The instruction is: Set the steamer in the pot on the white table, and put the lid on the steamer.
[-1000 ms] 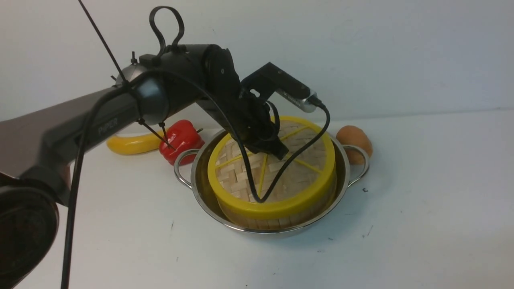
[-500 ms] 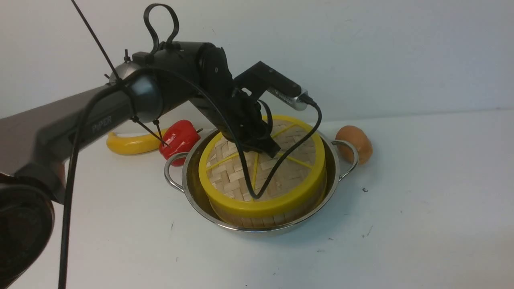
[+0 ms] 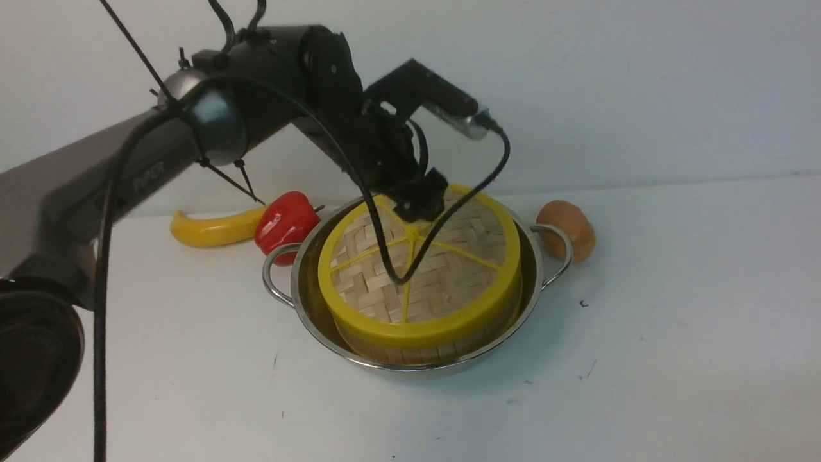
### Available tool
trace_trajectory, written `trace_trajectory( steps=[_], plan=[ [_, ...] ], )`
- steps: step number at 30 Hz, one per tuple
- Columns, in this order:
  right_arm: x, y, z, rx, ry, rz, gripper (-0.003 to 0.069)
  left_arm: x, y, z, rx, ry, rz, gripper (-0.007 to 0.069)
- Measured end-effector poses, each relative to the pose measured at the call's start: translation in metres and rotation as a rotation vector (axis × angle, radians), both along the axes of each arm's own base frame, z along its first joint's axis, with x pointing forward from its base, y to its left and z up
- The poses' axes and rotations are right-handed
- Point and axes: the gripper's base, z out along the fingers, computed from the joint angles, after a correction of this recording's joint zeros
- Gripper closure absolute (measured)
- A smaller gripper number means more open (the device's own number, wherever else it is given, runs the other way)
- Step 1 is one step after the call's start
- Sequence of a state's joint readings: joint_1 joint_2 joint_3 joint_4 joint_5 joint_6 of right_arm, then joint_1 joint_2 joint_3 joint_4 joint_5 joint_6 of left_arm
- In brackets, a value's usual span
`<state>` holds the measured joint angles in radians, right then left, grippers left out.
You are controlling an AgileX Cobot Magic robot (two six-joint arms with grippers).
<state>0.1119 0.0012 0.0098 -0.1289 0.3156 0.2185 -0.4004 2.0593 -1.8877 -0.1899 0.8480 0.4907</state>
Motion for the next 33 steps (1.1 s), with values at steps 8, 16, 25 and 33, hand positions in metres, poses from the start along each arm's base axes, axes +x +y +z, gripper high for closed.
trace_trajectory(
  steps=[8, 16, 25, 33],
  plan=[
    [0.0, 0.0, 0.0, 0.0, 0.0, 0.0, 0.0416, -0.041, 0.007, 0.123, -0.339, -0.147, 0.096, 0.007],
    [0.0, 0.0, 0.0, 0.0, 0.0, 0.0, 0.0416, -0.073, 0.015, 0.17, -0.471, -0.197, 0.095, 0.0288],
    [0.0, 0.0, 0.0, 0.0, 0.0, 0.0, 0.0416, -0.063, 0.023, 0.18, -0.487, -0.346, 0.132, 0.0489],
    [0.0, 0.0, 0.0, 0.0, 0.0, 0.0, 0.0416, -0.124, 0.053, 0.209, -0.464, -0.43, 0.129, 0.0532]
  ],
)
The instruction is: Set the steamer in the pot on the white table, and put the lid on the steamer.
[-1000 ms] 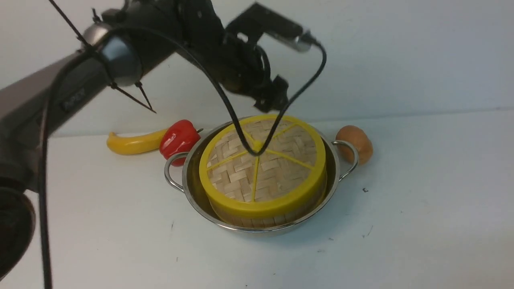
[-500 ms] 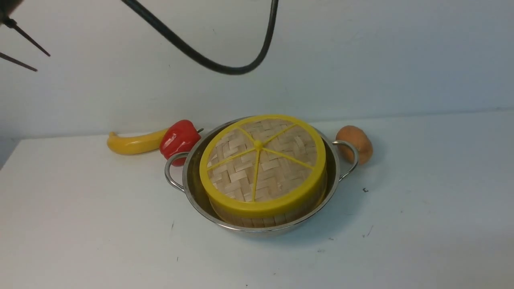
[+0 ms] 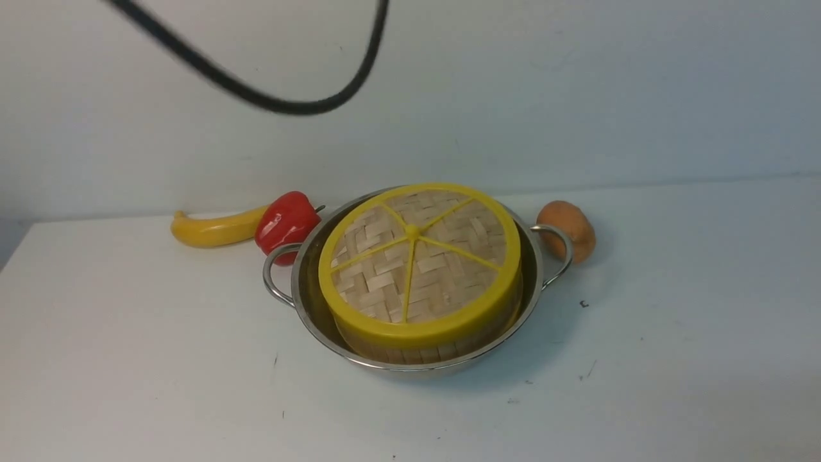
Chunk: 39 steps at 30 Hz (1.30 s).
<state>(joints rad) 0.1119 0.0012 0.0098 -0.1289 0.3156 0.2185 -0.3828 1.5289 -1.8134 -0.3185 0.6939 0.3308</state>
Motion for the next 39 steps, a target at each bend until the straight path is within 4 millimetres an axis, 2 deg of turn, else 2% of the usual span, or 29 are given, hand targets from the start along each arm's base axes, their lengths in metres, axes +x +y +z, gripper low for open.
trace_trajectory(
  steps=[3, 6, 7, 8, 11, 13, 14, 17, 18, 19, 20, 26, 29, 34, 39],
  plan=[
    [0.0, 0.0, 0.0, 0.0, 0.0, 0.0, 0.0416, -0.045, 0.03, 0.003, 0.006, -0.031, 0.045, 0.0532],
    [0.0, 0.0, 0.0, 0.0, 0.0, 0.0, 0.0416, -0.09, 0.069, -0.024, -0.004, -0.037, 0.152, 0.0532],
    [0.0, 0.0, 0.0, 0.0, 0.0, 0.0, 0.0416, -0.09, 0.069, -0.024, -0.004, -0.037, 0.152, 0.0532],
    [0.0, 0.0, 0.0, 0.0, 0.0, 0.0, 0.0416, -0.108, 0.087, -0.05, -0.014, -0.024, 0.224, 0.0532],
    [0.0, 0.0, 0.0, 0.0, 0.0, 0.0, 0.0416, -0.149, 0.112, -0.118, -0.051, 0.014, 0.345, 0.0523],
    [0.0, 0.0, 0.0, 0.0, 0.0, 0.0, 0.0416, -0.172, 0.12, -0.151, -0.066, 0.003, 0.395, 0.052],
    [0.0, 0.0, 0.0, 0.0, 0.0, 0.0, 0.0416, -0.177, 0.122, -0.158, -0.067, 0.001, 0.404, 0.052],
    [0.0, 0.0, 0.0, 0.0, 0.0, 0.0, 0.0416, -0.214, 0.129, -0.212, -0.082, -0.063, 0.456, 0.052],
    [0.0, 0.0, 0.0, 0.0, 0.0, 0.0, 0.0416, -0.214, 0.129, -0.212, -0.082, -0.063, 0.456, 0.052],
    [0.0, 0.0, 0.0, 0.0, 0.0, 0.0, 0.0416, -0.219, 0.131, -0.222, -0.084, -0.076, 0.467, 0.052],
    [0.0, 0.0, 0.0, 0.0, 0.0, 0.0, 0.0416, -0.229, 0.133, -0.244, -0.075, -0.096, 0.479, 0.0517],
    [0.0, 0.0, 0.0, 0.0, 0.0, 0.0, 0.0416, -0.245, 0.137, -0.294, -0.011, -0.141, 0.515, 0.0499],
    [0.0, 0.0, 0.0, 0.0, 0.0, 0.0, 0.0416, -0.25, 0.138, -0.301, 0.022, -0.161, 0.526, 0.0494],
    [0.0, 0.0, 0.0, 0.0, 0.001, 0.0, 0.0416, -0.252, 0.137, -0.311, 0.09, -0.07, 0.501, 0.0488],
    [0.0, 0.0, 0.0, 0.0, 0.001, 0.0, 0.0416, -0.253, 0.137, -0.313, 0.104, -0.058, 0.498, 0.0479]
  ],
)
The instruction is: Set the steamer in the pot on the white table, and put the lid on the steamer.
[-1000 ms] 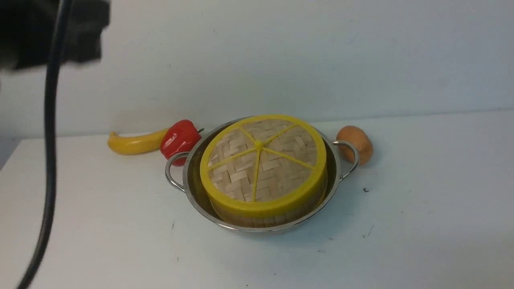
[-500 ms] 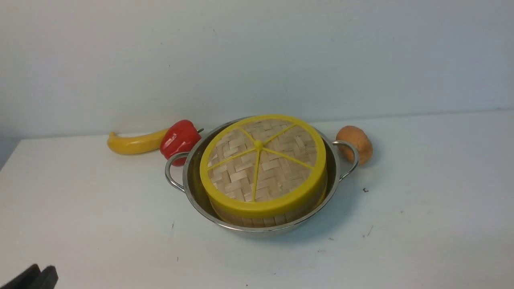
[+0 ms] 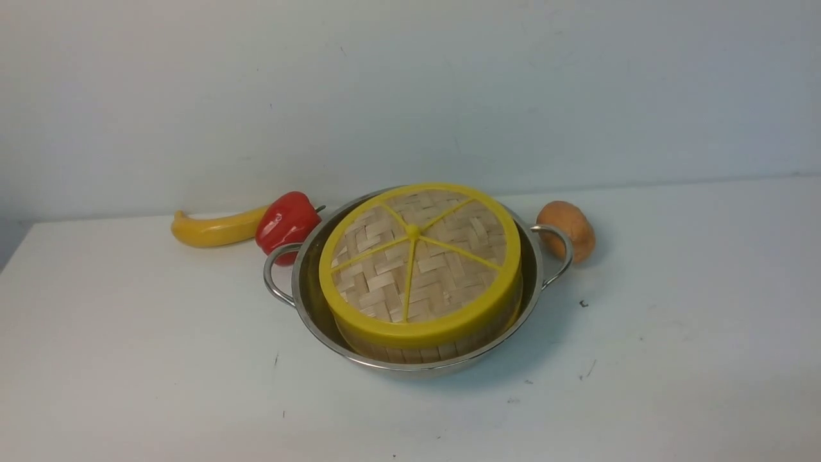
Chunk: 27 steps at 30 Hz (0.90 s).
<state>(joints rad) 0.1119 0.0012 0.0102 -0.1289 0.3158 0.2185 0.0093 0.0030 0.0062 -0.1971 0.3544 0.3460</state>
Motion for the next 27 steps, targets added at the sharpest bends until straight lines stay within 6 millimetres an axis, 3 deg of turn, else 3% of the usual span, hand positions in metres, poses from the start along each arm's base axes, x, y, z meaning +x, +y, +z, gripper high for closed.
trace_trajectory(
  steps=[18, 27],
  plan=[
    [0.0, 0.0, 0.0, 0.0, 0.0, 0.0, 0.0416, 0.0003, 0.0002, 0.001, -0.001, -0.011, 0.002, 0.0468],
    [0.0, 0.0, 0.0, 0.0, 0.0, 0.0, 0.0416, 0.0008, 0.0048, 0.0023, 0.146, -0.031, 0.015, 0.0468]
  ],
)
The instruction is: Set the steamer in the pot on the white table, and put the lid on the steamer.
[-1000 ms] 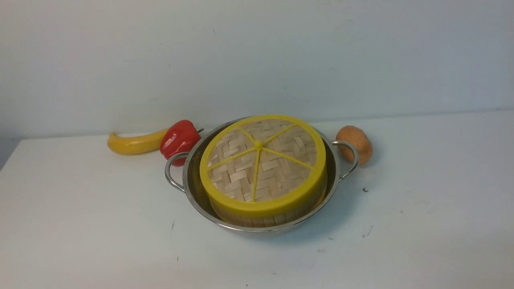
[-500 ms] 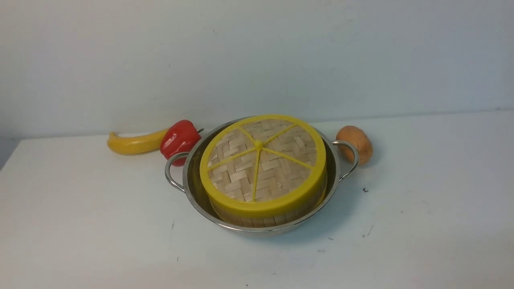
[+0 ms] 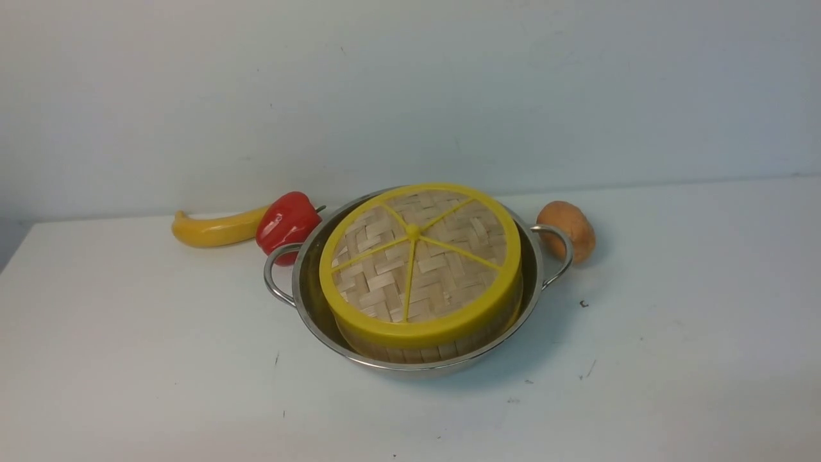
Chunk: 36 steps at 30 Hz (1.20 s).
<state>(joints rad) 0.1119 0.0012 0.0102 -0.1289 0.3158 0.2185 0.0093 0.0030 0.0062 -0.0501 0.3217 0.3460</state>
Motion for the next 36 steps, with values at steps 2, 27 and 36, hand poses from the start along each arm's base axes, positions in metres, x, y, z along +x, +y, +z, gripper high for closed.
trace_trajectory(
  steps=[2, 27, 36],
  plan=[
    [0.0, 0.0, 0.0, 0.0, 0.0, 0.0, 0.0416, 0.0, -0.0004, 0.0, -0.015, 0.0, -0.001, 0.0468],
    [0.0, 0.0, 0.0, 0.0, 0.0, 0.0, 0.0416, 0.0, 0.0009, 0.0, 0.031, 0.0, 0.002, 0.0425],
    [0.0, 0.0, 0.0, 0.0, 0.0, 0.0, 0.0416, 0.0, 0.0009, 0.0, 0.031, 0.0, 0.002, 0.0414]
  ],
)
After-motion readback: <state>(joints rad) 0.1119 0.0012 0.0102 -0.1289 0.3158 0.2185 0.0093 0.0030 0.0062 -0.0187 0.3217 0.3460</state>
